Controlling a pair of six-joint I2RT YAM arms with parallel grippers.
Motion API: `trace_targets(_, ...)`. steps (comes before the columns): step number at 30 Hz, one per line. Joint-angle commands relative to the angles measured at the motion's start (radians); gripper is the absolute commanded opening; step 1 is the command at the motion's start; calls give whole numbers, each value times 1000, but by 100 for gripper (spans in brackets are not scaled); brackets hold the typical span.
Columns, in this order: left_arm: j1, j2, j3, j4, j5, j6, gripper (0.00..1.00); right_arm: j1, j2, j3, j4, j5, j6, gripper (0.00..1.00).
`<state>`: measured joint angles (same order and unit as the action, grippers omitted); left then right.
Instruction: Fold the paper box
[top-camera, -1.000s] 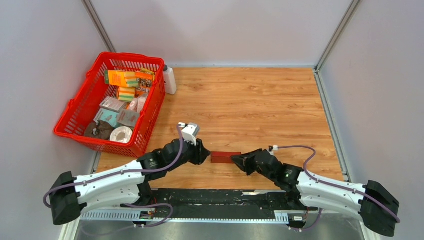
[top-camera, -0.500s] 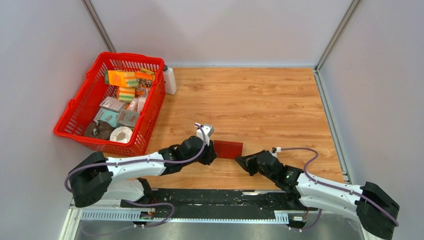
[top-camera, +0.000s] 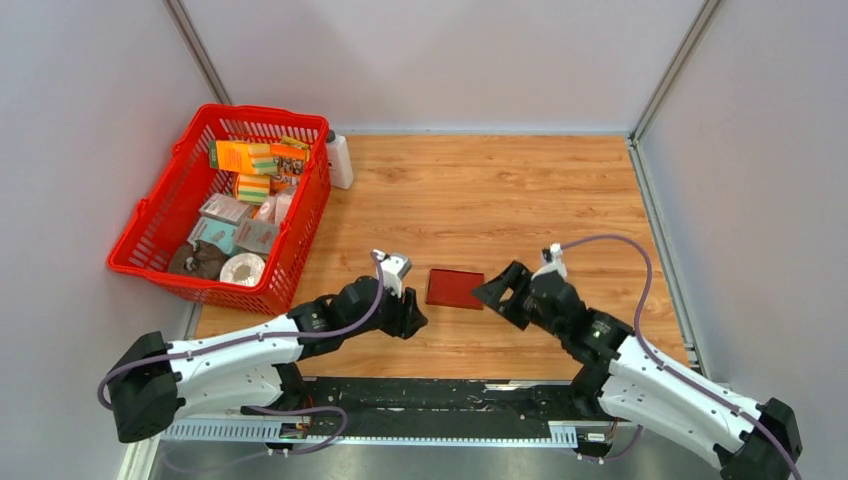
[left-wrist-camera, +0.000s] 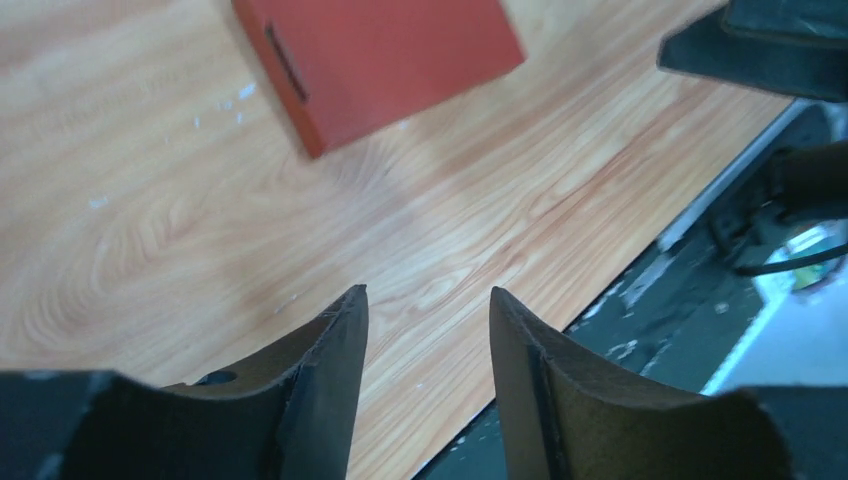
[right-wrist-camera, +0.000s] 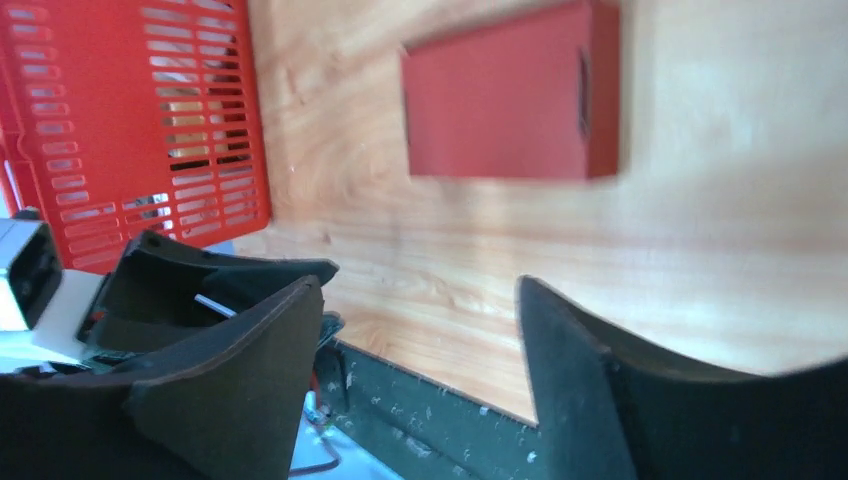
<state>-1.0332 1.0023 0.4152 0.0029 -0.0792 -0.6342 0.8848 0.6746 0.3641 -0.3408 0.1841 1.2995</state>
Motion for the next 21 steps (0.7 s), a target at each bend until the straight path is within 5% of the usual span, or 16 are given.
trace_targets(1, 59, 4, 192, -177, 58, 115, 58, -173, 171, 177, -27, -293, -552, 79)
trace_targets(4, 82, 85, 304, -246, 62, 188, 51, -265, 328, 301, -47, -362, -713, 91)
trace_targets(8, 82, 166, 321, -120, 143, 166, 37, -322, 529, 450, -14, -386, -847, 91)
trace_targets(11, 79, 280, 321, -40, 245, 117, 27, -406, 718, 562, 17, -471, -870, 86)
trace_targets(14, 67, 396, 315, 60, 291, 61, 22, -457, 926, 701, -36, -577, -904, 68)
trace_targets(21, 47, 542, 349, 91, 217, 31, 20, -468, 1122, 727, 9, -765, -956, 71)
